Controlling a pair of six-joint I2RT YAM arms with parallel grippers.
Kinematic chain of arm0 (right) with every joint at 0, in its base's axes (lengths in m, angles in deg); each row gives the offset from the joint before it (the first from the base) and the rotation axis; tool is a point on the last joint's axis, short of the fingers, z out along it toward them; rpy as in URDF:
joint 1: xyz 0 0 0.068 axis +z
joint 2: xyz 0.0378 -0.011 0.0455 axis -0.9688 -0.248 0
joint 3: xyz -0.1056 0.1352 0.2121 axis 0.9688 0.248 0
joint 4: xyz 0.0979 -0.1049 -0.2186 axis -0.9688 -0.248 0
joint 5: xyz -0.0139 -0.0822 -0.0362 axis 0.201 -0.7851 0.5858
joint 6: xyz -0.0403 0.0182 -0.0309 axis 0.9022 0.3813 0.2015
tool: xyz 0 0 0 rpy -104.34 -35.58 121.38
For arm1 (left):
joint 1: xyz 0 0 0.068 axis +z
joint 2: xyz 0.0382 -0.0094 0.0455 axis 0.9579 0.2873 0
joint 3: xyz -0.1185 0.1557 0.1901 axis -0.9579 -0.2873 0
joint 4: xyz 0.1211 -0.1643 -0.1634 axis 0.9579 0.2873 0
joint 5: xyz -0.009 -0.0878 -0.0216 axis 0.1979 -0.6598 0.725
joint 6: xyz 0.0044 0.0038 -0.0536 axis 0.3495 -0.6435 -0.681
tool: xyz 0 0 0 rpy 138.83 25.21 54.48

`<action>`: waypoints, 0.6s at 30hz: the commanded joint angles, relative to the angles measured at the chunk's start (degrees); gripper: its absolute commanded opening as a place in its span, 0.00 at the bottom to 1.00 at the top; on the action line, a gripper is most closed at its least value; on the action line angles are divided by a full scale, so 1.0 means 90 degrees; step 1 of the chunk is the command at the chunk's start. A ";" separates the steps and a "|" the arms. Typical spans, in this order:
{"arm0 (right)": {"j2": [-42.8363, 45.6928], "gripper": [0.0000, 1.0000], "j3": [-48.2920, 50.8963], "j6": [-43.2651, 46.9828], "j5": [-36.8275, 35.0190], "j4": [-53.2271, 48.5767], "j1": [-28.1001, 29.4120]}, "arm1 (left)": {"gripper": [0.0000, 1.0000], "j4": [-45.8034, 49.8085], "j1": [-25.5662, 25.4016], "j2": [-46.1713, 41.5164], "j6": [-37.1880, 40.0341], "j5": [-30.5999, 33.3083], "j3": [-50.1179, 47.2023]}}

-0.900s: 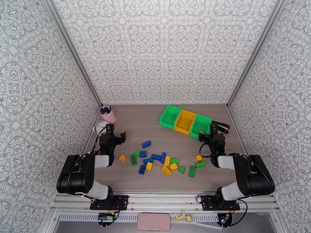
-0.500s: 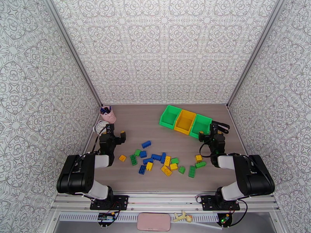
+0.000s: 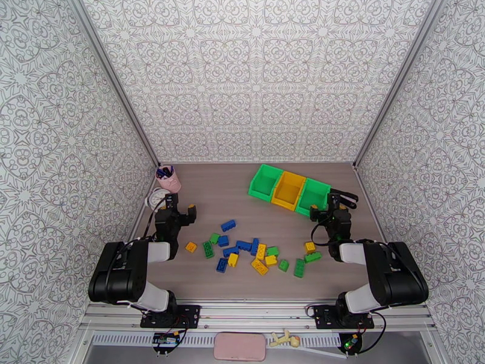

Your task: Sort the legos into containers by color

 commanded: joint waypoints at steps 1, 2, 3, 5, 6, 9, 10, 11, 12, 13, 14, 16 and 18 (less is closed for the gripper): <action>0.0019 1.00 -0.0029 -0.0073 0.0064 0.0138 -0.0046 | 1.00 0.0073 0.0003 -0.0068 -0.0032 -0.0001 0.0020; 0.0060 1.00 -0.0027 -0.0082 0.0046 0.0134 -0.0043 | 1.00 0.0098 -0.0024 -0.0157 -0.0003 0.0015 -0.0012; 0.0156 1.00 -0.0040 -0.0092 0.0040 0.0024 -0.0045 | 1.00 0.0170 -0.0047 -0.0291 0.0017 0.0012 -0.0038; 0.0396 1.00 -0.0087 -0.0082 0.0039 -0.0268 -0.0044 | 1.00 0.0532 -0.0142 -0.0624 0.0150 -0.0027 -0.0004; 0.0540 1.00 -0.0123 -0.0082 0.0036 -0.0456 -0.0040 | 1.00 0.0791 -0.0210 -0.0819 0.0270 -0.0013 0.0046; 0.0963 1.00 -0.0362 -0.0200 0.0006 -0.1318 -0.0039 | 1.00 0.1366 -0.0521 -0.1285 0.0584 0.0050 0.0145; 0.1098 0.99 -0.0458 -0.0261 0.0040 -0.1653 -0.0042 | 1.00 0.1531 -0.0656 -0.1439 0.0666 0.0056 0.0178; 0.1199 1.00 -0.0521 -0.0326 0.0071 -0.1881 -0.0046 | 1.00 0.1698 -0.0775 -0.1546 0.0757 0.0075 0.0219; 0.1322 1.00 -0.0557 -0.0411 0.0087 -0.2056 -0.0041 | 1.00 0.1888 -0.0926 -0.1689 0.0836 0.0084 0.0280; 0.1422 1.00 -0.0618 -0.0546 0.0026 -0.2284 -0.0045 | 1.00 0.2069 -0.1088 -0.1844 0.0929 0.0086 0.0332; 0.1504 1.00 -0.0698 -0.0623 0.0010 -0.2557 -0.0044 | 1.00 0.2222 -0.1218 -0.1954 0.1009 0.0087 0.0375; 0.1733 0.99 -0.0845 -0.0773 0.0033 -0.3121 -0.0027 | 1.00 0.2476 -0.1542 -0.2182 0.1111 0.0033 0.0477; 0.1974 1.00 -0.0933 -0.0902 0.0131 -0.3532 -0.0001 | 1.00 0.2595 -0.1816 -0.2343 0.1047 -0.0166 0.0527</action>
